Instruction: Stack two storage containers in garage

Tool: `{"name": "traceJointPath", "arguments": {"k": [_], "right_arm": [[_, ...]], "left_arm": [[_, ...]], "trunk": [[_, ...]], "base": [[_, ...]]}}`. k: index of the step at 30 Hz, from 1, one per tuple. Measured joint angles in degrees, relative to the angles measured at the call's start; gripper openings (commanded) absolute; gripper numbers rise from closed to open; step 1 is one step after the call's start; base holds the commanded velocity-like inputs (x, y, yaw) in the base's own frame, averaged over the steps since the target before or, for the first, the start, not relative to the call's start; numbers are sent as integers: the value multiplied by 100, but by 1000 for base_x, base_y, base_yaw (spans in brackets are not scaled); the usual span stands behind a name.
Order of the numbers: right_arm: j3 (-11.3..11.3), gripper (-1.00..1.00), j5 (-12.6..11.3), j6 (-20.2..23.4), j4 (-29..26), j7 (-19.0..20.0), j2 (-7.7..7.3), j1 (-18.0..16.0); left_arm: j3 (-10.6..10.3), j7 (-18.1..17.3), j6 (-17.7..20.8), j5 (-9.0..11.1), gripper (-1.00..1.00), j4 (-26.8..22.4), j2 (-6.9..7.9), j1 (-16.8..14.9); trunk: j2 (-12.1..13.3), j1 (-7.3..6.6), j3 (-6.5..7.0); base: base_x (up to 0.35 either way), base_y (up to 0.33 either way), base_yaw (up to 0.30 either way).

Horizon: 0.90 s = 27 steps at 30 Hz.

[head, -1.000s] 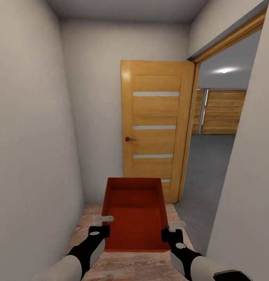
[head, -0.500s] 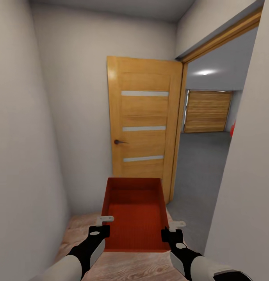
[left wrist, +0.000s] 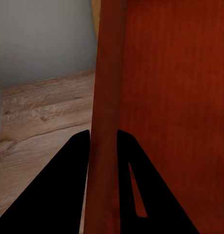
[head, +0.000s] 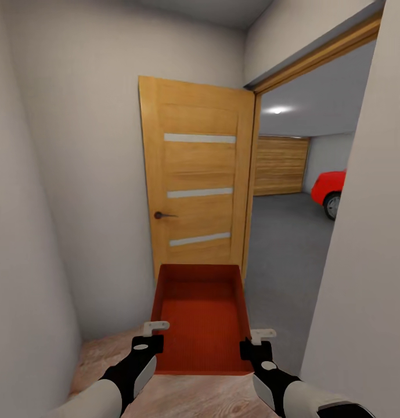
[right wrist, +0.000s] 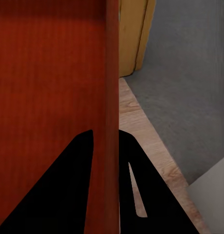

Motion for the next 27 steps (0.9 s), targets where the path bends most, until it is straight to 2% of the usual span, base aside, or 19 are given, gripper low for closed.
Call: {"name": "traceJointPath", "arguments": {"k": [9,27], "right_arm": [[0,-100,0,0,1,0,-1,-1],[-8,-100,0,-1,2,7,-4,-1]], "left_arm": [[-1,6,1,2,-100,-1,-3,0],[-2,7,11,-3,-100,-10,-4,1]], "trunk": [[0,1,0],[0,2,0]], "base": [[174,204,-282],[8,7,-282]]}}
